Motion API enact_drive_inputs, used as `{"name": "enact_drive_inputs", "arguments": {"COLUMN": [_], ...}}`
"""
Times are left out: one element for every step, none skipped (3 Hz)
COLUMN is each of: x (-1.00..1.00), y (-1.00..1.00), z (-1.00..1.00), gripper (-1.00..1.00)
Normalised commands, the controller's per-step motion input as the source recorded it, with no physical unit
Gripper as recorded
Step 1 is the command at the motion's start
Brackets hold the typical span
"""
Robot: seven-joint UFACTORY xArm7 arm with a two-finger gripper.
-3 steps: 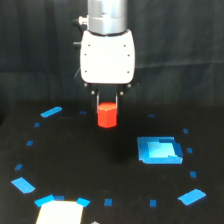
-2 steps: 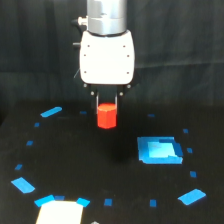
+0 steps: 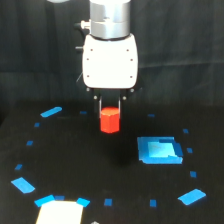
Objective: Pick up the red object from the table
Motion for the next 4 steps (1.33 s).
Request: {"name": "enact_drive_inputs", "arguments": {"x": [-0.03,-0.05,-0.01,0.04], "y": [0.0,0.02,0.22,0.01], "z": [-0.05,-0.09,0.63,-0.37], "gripper": [-0.98,-1.0,-1.0,-1.0]}}
